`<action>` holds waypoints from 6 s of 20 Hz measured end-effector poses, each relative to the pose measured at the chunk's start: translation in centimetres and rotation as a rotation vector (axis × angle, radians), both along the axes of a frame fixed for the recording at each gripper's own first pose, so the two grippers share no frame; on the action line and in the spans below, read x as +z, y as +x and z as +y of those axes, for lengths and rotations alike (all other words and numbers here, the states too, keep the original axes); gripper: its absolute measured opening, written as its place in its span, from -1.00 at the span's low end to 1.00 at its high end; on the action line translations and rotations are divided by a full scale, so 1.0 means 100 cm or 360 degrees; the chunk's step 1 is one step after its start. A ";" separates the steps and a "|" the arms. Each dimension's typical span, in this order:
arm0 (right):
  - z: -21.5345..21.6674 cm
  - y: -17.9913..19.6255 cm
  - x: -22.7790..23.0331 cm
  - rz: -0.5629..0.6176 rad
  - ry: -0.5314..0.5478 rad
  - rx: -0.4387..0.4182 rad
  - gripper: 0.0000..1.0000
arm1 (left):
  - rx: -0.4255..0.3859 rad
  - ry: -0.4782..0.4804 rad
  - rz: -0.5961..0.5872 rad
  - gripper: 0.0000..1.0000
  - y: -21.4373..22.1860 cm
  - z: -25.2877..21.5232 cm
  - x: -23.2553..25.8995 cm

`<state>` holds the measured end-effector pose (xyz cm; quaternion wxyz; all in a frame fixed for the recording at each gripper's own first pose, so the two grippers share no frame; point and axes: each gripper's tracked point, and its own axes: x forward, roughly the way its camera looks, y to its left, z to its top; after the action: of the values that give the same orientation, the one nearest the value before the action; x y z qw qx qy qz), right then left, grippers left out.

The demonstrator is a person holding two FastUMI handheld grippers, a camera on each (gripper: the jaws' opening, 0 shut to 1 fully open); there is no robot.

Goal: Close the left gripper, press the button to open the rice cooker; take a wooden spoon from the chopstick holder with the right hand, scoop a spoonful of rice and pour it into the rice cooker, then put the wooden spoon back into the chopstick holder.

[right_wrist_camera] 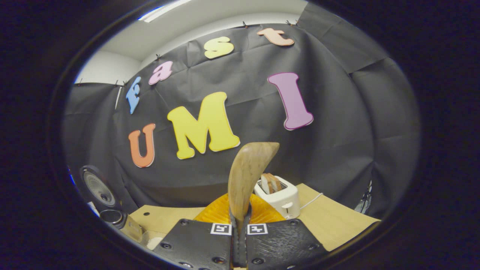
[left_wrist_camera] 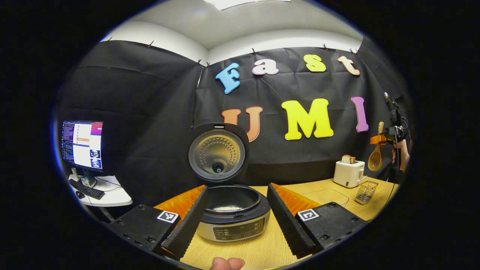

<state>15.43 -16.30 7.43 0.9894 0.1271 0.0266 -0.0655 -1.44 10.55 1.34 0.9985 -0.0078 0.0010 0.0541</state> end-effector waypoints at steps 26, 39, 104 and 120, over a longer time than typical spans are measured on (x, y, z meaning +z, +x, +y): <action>-0.022 0.033 -0.149 0.0207 -0.0094 -0.0018 -0.89 | 0.0005 -0.0011 0.0042 0.98 -0.003 0.005 -0.005; -0.030 0.008 -0.136 0.0172 -0.0242 -0.0103 -0.05 | -0.0009 0.0010 0.0004 0.98 -0.006 -0.003 0.003; 0.050 -0.156 -0.087 -0.0147 -0.0287 0.0322 0.91 | 0.0185 -0.0140 0.0450 0.95 0.151 0.066 0.065; 0.058 -0.163 -0.122 -0.0043 -0.0142 0.0309 0.83 | 0.0231 -0.0053 0.0416 0.97 0.078 0.025 -0.045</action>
<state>-0.85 -10.51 -4.78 0.9960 0.0806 0.0225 0.0313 6.39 13.01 -3.21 0.9831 -0.0172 0.1314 0.1267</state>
